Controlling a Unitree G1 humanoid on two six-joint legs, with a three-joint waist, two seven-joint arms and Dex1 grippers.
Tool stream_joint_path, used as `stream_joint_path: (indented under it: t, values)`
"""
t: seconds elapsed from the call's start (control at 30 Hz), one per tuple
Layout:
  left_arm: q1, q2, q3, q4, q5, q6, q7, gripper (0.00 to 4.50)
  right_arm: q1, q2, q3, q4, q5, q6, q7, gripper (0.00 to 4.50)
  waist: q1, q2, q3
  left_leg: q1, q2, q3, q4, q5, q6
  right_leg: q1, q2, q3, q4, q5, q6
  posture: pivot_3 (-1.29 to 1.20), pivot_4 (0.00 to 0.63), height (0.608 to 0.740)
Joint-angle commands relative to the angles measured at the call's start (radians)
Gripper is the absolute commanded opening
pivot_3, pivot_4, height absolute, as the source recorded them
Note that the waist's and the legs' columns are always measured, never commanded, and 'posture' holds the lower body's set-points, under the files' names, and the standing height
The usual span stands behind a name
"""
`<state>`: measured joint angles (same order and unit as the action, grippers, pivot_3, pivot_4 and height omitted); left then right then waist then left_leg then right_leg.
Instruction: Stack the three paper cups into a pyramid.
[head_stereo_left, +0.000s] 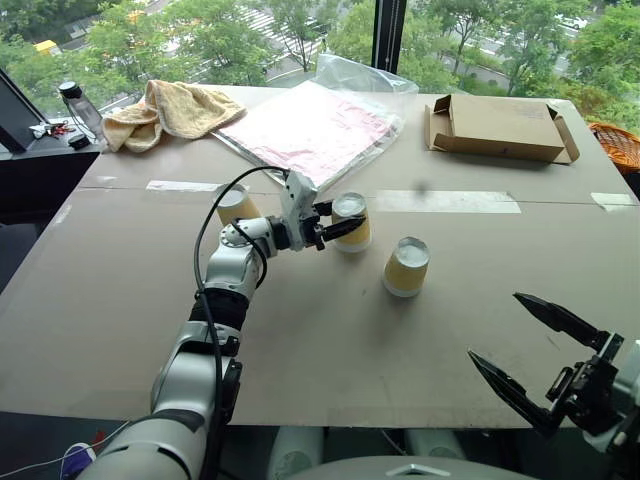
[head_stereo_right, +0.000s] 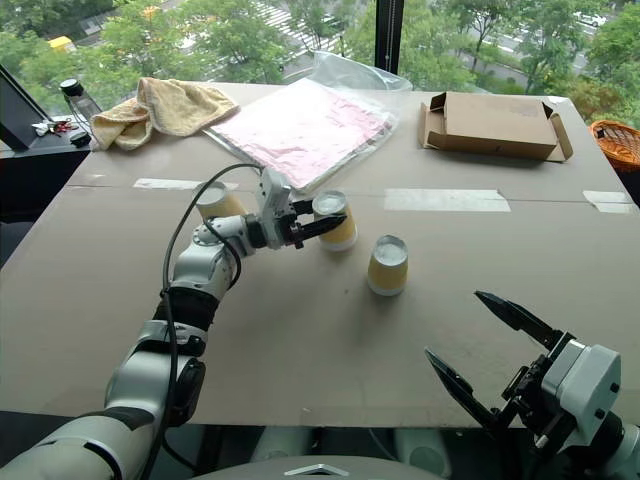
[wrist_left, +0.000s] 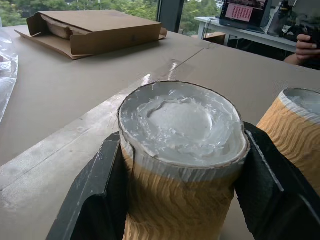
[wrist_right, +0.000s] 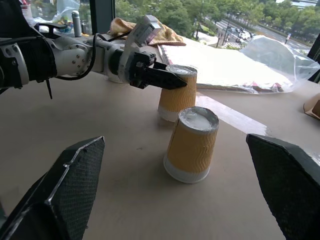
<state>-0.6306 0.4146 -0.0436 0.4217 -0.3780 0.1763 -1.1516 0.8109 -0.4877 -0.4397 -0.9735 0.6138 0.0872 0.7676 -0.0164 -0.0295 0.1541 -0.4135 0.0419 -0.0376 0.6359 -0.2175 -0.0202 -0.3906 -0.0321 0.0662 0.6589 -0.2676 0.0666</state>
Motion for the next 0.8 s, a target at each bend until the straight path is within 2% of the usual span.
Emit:
stream_joint_path:
  t: [0.03, 0.2, 0.57, 0.8]
  values:
    - [0.056, 0.055, 0.017, -0.178, -0.071, 0.079, -0.074, 2.22, 0.022, -0.011, -0.053, 0.037, 0.043, -0.035, 0.056, 4.5, 0.004, 0.0, 0.0, 0.0, 0.0, 0.0, 0.0, 0.0, 0.0, 0.0, 0.0, 0.0, 0.0, 0.0, 0.0, 0.0, 0.15, 0.74]
    - [0.12, 0.071, -0.007, -0.269, -0.067, 0.101, -0.087, 2.22, -0.001, -0.069, -0.098, 0.125, 0.088, -0.032, 0.142, 4.5, 0.011, 0.0, 0.0, 0.001, 0.0, 0.0, 0.002, 0.0, 0.0, 0.003, -0.001, 0.0, 0.0, 0.0, 0.0, 0.0, 0.15, 0.74]
    - [0.105, 0.014, -0.025, -0.262, -0.036, 0.084, -0.023, 2.22, -0.269, -0.271, -0.158, 0.36, 0.239, 0.122, 0.197, 4.5, 0.005, 0.001, 0.0, 0.007, -0.001, 0.0, 0.002, 0.0, 0.0, 0.009, 0.0, 0.0, -0.001, 0.0, 0.0, 0.0, 0.15, 0.74]
    - [0.094, 0.02, -0.022, -0.248, -0.036, 0.077, -0.025, 2.22, -0.487, -0.442, -0.209, 0.576, 0.326, 0.205, 0.397, 4.5, 0.004, 0.002, 0.002, 0.012, -0.001, 0.0, 0.001, 0.0, 0.0, 0.013, 0.0, 0.001, -0.001, 0.0, 0.0, 0.0, 0.15, 0.74]
